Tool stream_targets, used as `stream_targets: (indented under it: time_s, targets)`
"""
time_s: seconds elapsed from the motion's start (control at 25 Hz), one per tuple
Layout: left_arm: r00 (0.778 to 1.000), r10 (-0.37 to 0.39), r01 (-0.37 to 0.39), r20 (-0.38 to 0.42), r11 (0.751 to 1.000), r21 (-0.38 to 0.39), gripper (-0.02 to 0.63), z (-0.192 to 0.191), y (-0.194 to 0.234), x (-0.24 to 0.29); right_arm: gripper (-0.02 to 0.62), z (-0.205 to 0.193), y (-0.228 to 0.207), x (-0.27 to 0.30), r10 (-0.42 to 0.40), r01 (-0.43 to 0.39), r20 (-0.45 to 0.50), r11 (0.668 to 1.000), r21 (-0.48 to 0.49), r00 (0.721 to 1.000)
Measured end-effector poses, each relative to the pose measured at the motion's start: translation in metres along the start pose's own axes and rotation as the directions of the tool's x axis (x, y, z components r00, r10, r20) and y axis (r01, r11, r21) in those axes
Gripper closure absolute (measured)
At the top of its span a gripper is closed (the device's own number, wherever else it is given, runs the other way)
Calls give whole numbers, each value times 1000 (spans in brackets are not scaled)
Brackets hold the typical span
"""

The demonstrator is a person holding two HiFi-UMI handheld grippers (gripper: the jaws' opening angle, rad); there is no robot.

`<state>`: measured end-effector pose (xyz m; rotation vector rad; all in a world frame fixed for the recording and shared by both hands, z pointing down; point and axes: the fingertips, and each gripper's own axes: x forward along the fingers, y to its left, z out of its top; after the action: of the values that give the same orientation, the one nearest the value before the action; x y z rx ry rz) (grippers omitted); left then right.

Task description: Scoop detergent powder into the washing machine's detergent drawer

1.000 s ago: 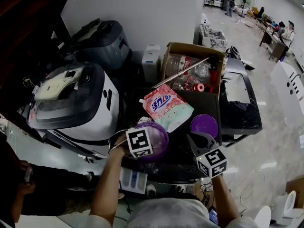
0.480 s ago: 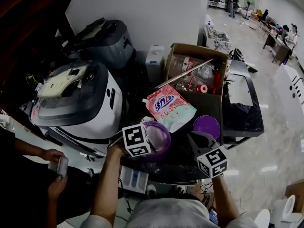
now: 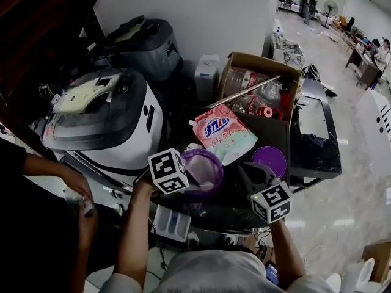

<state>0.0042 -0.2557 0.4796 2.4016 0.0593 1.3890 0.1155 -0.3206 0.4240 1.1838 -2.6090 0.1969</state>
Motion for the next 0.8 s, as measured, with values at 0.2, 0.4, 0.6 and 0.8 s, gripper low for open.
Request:
stream_targets:
  time_s: [0.2,0.4,0.6,0.8]
  targets:
    - [995,28,-23,95,998,-57,592,3,1,-10,598,4,2,1,2,-2,7,1000,-6,1000]
    - [980,79,-57,182,990,-126,592,3,6,-19,598,6,3,1,-3,3,6,1000,-11,1000]
    - [939,151,-81,310,970,-230,592,2,15,-34,598,6,6,4,2,-1,6,1000,-13,1000]
    - [855,267,-113,445,933,-342,592,4,32,-56,598,8,10,9,6,-5,9,1000,-19,1000]
